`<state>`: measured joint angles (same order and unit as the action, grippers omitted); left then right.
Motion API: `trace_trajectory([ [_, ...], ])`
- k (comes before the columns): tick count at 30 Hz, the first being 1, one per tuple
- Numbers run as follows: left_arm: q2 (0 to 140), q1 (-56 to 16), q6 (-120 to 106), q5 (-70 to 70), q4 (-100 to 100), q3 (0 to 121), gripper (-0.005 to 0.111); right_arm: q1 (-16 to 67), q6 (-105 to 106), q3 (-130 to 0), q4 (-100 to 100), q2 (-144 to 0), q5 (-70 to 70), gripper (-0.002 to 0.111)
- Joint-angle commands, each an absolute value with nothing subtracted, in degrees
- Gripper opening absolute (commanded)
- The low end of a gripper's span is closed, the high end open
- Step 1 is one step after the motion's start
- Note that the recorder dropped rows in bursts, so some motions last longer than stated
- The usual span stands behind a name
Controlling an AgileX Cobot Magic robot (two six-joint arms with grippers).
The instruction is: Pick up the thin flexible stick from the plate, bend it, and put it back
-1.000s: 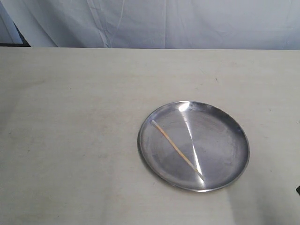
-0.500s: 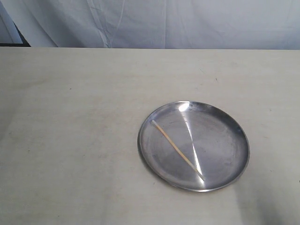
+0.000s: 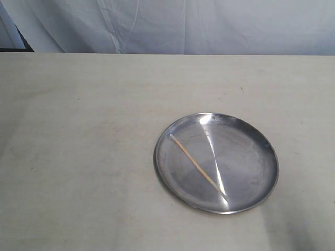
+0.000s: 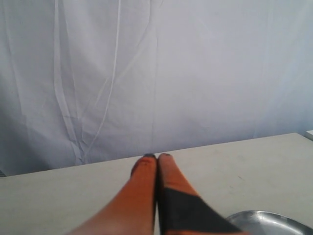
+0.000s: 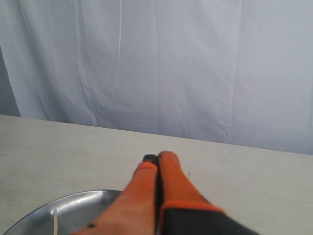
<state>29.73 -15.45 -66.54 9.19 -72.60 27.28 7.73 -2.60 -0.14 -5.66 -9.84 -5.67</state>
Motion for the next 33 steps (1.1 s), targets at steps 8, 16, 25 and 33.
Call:
trace_trajectory([
  [8,20.0,-15.6,-66.0,13.1,-82.6,15.3,0.000,7.5,-2.6,0.0,-5.9,-9.5,-6.3,-0.001],
  [16,10.8,-15.6,-57.3,0.4,-99.9,6.7,0.000,7.5,-2.6,0.0,-5.9,-9.5,-6.3,-0.001],
  [25,6.6,-8.8,-42.9,2.6,-99.9,6.2,0.000,7.5,-2.6,0.0,-5.9,-9.5,-6.3,-0.001],
  [33,5.5,-6.9,-44.1,17.2,-86.9,6.2,0.000,7.5,-2.6,0.0,-5.9,-9.5,-6.3,-0.001],
])
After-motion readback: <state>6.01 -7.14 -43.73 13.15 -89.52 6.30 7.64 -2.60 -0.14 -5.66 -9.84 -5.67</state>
